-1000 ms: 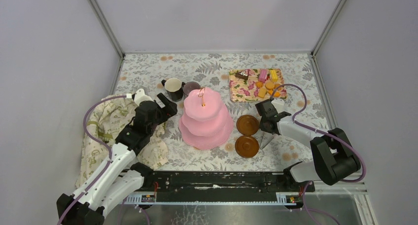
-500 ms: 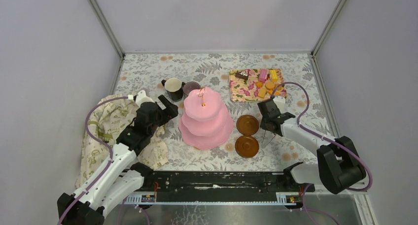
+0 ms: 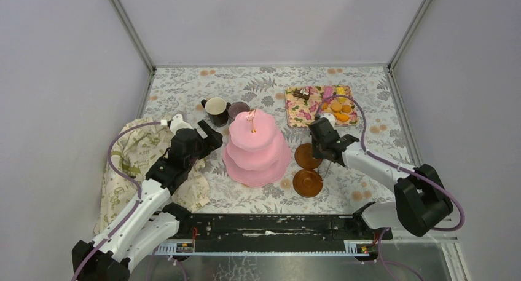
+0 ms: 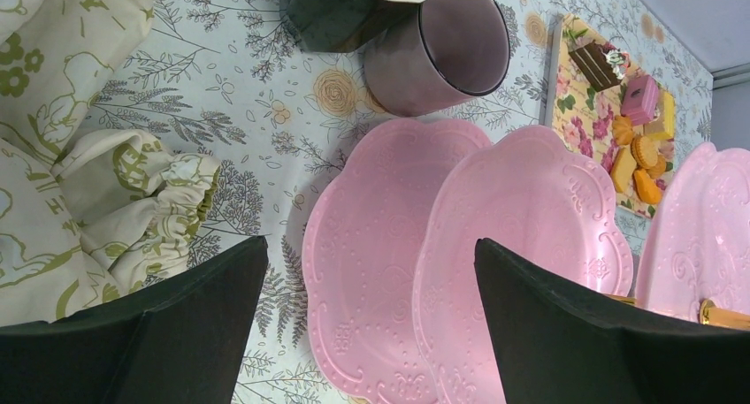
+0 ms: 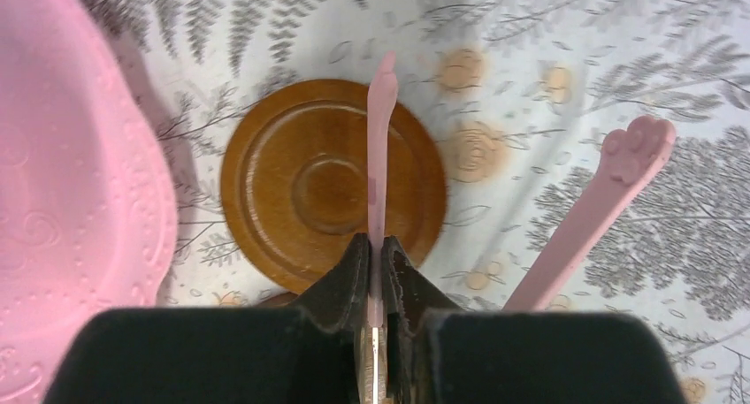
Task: Serve the afternoon tea
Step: Adjust the clamp on the coaster.
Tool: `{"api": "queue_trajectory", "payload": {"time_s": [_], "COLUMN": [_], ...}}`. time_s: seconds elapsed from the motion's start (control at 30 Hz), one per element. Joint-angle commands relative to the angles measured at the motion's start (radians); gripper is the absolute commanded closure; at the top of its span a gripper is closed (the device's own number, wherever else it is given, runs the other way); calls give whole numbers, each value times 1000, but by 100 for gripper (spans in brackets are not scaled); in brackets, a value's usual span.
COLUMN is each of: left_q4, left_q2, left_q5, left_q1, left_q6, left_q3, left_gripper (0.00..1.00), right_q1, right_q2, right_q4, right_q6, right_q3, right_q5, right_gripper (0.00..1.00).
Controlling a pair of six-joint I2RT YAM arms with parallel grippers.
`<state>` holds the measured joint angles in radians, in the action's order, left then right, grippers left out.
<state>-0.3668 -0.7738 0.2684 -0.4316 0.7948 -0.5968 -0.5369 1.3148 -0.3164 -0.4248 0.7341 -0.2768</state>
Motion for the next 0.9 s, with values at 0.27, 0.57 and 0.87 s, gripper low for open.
{"api": "queue_trajectory", "payload": {"time_s": [0.27, 0.57, 0.87], "left_q4": [12, 12, 12], "left_q2": [9, 15, 16], "left_q5": [-17, -14, -16], "left_q1": [-6, -6, -5], "left_q6": [4, 3, 7], "left_q3": [15, 15, 20], "left_gripper": [7, 7, 7], "right_q1": [-98, -124, -126], "right_q2": [152, 210, 200], "right_q4": [52, 96, 117], "right_q6": [49, 143, 235], "right_q3": [85, 104, 125], "right_q5": [65, 16, 9], "right_gripper": [100, 100, 100]}}
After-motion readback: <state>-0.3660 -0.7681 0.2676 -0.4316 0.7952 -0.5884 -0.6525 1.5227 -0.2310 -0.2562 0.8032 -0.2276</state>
